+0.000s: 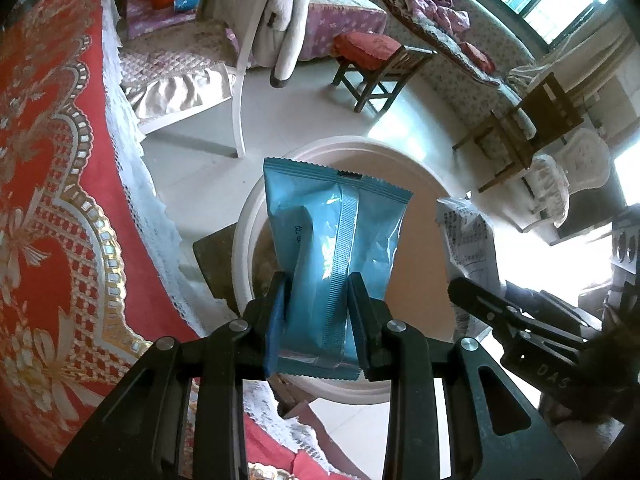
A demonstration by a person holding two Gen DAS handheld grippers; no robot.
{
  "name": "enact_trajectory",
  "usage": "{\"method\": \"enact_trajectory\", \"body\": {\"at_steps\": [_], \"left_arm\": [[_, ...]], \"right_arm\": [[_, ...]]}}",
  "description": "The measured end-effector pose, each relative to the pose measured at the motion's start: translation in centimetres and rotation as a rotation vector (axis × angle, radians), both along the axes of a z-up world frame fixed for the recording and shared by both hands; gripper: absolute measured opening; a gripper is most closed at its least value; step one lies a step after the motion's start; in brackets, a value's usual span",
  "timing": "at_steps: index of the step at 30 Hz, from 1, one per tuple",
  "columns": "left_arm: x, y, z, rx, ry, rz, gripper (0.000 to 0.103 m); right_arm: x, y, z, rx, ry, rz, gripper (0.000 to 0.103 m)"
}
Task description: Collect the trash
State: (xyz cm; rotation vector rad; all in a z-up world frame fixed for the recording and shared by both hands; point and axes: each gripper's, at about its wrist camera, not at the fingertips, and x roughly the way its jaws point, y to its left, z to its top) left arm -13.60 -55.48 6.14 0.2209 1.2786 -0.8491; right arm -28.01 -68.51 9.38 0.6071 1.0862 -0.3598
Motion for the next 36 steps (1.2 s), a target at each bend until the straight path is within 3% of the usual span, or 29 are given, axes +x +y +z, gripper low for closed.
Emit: {"method": "enact_trajectory", "body": {"at_steps": [10,12,16,18,26,36], "left_arm": [[0.4,0.3,-0.2,-0.033,0.036,0.013,0.032],[0.4,0.4,-0.3,-0.037,0.045,0.016,0.041],[0.2,0.4,0.0,-0.048,0.042,0.017,0.047],[0.1,0.6,0.1,-0.054,0.031,0.023,0.053],[-0.2,1.7,1.5,-0.062,-0.037,0.047,0.053],[-0.8,4.0,5.2,-0.114,-0.159,0.064,0.053]], "right_arm": [[0.0,-0.3,-0.7,0.012,0.013,-0.010,0.049],[-0.1,-0.4,-0.8,0.016,0.015,-0.018,0.052],[-0.2,-0.8,-1.0,0.026,0.019,-0.037,0.052],[-0.3,-0.8,-1.1,0.031,0.021,-0.037,0.052],[-0.4,0.3,-0.6,0.012,0.008,-0.026,0.052],[-1.0,2.9,2.9,-0.120,-0.046,-0.024,0.052]]}}
